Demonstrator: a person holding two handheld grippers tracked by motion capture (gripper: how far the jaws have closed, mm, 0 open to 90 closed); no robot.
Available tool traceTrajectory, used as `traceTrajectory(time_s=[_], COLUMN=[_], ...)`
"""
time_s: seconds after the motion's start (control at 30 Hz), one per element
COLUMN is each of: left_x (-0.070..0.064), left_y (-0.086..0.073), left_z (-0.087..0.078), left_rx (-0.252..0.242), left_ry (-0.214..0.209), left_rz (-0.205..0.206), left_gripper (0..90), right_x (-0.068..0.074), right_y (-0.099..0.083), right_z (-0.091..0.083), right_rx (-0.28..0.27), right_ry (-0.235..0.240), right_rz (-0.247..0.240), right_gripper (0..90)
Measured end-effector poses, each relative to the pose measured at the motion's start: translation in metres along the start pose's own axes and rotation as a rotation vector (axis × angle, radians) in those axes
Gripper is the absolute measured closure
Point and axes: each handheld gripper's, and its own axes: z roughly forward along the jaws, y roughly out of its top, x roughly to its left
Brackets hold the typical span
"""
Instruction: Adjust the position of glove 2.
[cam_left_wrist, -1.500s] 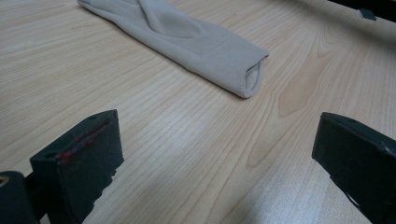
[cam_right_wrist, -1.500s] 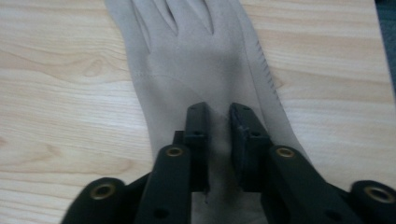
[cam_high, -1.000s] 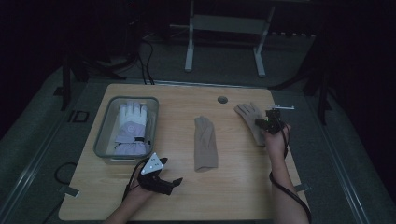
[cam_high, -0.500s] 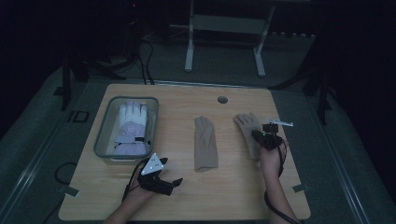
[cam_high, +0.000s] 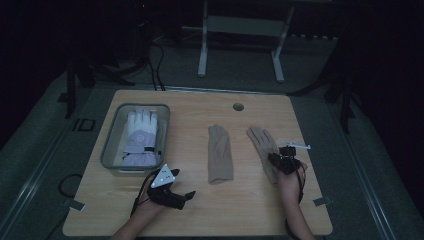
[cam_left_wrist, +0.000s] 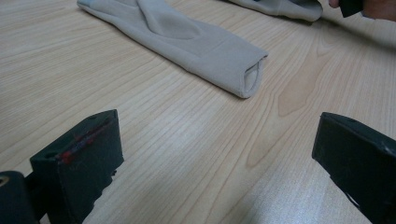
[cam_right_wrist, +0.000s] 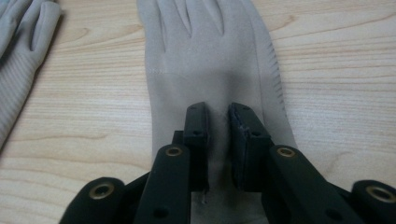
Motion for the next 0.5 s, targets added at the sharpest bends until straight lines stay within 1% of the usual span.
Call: traceTrajectory(time_s=[0.07, 0.13, 0.2, 0.27, 0.37, 0.43, 0.5], left_x=[0.0, 0.0, 0.0, 0.0, 0.0, 0.0, 0.0], left_y=[0.0, 0.0, 0.0, 0.0, 0.0, 0.0, 0.0], left_z=[0.0, 0.0, 0.0, 0.0, 0.0, -0.001, -0.001], left_rx=[0.0, 0.0, 0.0, -0.001, -0.002, -0.002, -0.003], left_ry=[0.0, -0.001, 0.0, 0.0, 0.0, 0.0, 0.0], left_rz=[0.001, -0.001, -0.003, -0.004, 0.0, 0.001, 0.0], left_gripper=[1.9, 1.9, 1.9, 1.9, 1.9, 1.9, 1.9], right_x=[0.0, -0.001, -0.001, -0.001, -0.001, -0.003, -0.006], right_y=[0.001, 0.003, 0.005, 0.007, 0.014, 0.019, 0.024], right_z=[0.0, -0.002, -0.004, -0.008, -0.016, -0.021, -0.025], right_rx=[0.007, 0.009, 0.005, -0.001, -0.029, -0.049, -0.055], right_ry=[0.007, 0.024, 0.033, 0.044, 0.077, 0.106, 0.117], right_rz=[-0.009, -0.005, -0.033, -0.045, -0.099, -0.164, -0.208], right_gripper=[72.6, 68.3, 60.9, 55.9, 52.7, 50.9, 50.6])
